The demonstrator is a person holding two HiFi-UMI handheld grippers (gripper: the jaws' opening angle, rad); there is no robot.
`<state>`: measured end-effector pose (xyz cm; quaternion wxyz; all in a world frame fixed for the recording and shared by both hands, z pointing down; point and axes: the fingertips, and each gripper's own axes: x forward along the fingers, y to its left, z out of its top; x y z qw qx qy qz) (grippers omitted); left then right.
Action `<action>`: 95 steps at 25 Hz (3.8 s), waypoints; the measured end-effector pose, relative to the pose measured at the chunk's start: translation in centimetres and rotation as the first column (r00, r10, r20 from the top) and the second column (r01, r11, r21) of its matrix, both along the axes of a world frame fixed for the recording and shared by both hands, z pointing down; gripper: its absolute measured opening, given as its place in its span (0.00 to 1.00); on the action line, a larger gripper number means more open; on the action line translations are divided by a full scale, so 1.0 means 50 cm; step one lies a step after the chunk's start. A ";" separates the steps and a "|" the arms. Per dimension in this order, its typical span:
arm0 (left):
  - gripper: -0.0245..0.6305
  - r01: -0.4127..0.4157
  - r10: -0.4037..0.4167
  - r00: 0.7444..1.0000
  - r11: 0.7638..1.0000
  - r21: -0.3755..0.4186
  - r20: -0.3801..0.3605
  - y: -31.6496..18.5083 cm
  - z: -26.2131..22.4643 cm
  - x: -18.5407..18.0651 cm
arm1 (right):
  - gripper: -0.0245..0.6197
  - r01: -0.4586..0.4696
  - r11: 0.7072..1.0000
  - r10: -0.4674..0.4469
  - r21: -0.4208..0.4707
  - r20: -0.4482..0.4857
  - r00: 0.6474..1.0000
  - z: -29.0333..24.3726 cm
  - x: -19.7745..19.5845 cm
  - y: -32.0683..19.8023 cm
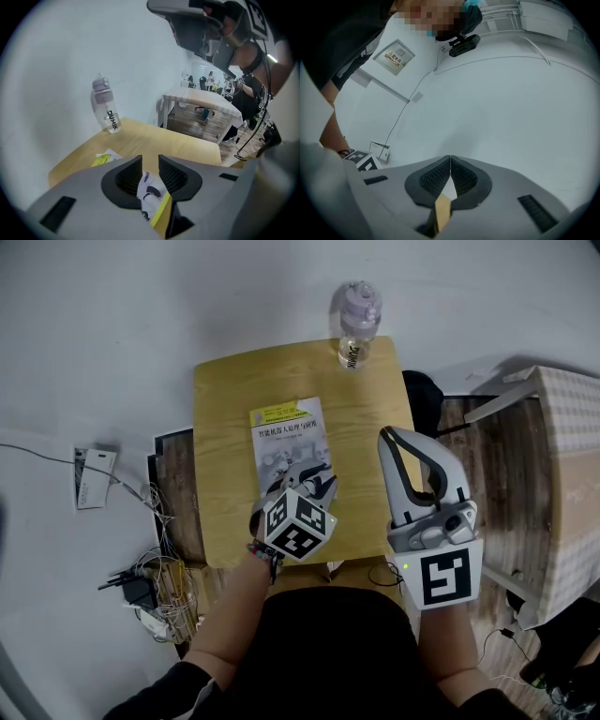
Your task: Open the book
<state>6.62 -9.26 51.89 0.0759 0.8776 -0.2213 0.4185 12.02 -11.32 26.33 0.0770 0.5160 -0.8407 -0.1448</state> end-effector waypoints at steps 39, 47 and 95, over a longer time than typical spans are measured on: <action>0.25 -0.013 0.059 0.969 0.981 -0.192 0.238 0.102 0.233 -0.006 | 0.08 0.048 0.995 -0.048 -0.086 -0.004 0.999 0.079 0.003 -0.007; 0.17 -0.026 0.074 0.963 0.983 -0.182 0.259 0.107 0.223 -0.006 | 0.08 0.053 0.996 -0.053 -0.079 0.001 0.999 0.071 0.003 -0.011; 0.05 0.060 -0.051 0.985 0.997 -0.048 0.166 0.059 0.099 -0.065 | 0.08 0.155 0.986 -0.157 -0.066 -0.015 0.988 0.056 -0.095 -0.013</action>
